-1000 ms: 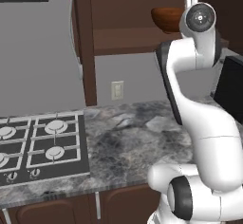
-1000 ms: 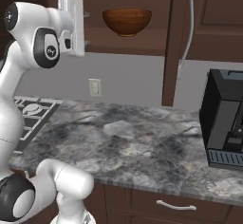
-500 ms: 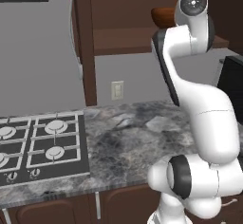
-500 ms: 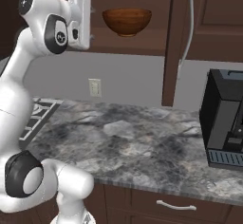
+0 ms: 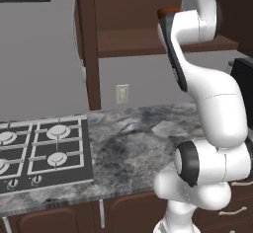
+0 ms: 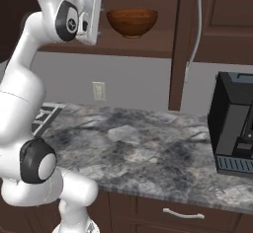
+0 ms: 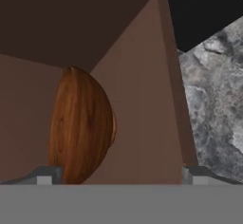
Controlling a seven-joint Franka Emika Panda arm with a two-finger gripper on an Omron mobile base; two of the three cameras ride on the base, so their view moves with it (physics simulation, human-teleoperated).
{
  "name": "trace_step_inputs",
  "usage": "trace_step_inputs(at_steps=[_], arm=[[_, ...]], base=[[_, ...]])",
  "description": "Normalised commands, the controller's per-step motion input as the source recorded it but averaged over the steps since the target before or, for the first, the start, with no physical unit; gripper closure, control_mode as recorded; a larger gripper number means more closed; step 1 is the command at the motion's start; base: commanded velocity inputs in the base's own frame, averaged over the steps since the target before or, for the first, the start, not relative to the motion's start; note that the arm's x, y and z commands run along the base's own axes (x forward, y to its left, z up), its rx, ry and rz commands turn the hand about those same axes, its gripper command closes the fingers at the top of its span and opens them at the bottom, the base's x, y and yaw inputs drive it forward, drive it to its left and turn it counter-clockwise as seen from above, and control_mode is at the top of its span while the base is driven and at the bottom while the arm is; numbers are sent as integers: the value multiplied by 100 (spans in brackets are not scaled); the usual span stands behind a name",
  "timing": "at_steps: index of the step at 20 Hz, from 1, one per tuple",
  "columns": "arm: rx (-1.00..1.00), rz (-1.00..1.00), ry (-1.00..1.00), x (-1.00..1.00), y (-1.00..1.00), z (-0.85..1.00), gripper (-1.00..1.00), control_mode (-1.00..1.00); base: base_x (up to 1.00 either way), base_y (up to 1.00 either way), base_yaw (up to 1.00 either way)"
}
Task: Move the bowls from the cabinet to the plates on the dining table.
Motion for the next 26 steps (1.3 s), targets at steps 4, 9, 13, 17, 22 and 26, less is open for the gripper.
trace_step_inputs(at_steps=[4, 9, 13, 17, 22, 26], arm=[[-2, 0, 0, 32, -4, 0, -100, -100], [-6, -4, 0, 26, -7, -3, -100, -100], [-7, -10, 0, 31, -1, -5, -100, -100], [0, -8, 4, 30, -6, -8, -100, -100], [0, -8, 4, 26, -10, -7, -100, -100], [-1, -7, 0, 31, -6, -3, -100, -100]], base=[[0, 0, 0], [0, 0, 0], [0, 0, 0], [0, 0, 0], [0, 0, 0], [0, 0, 0]])
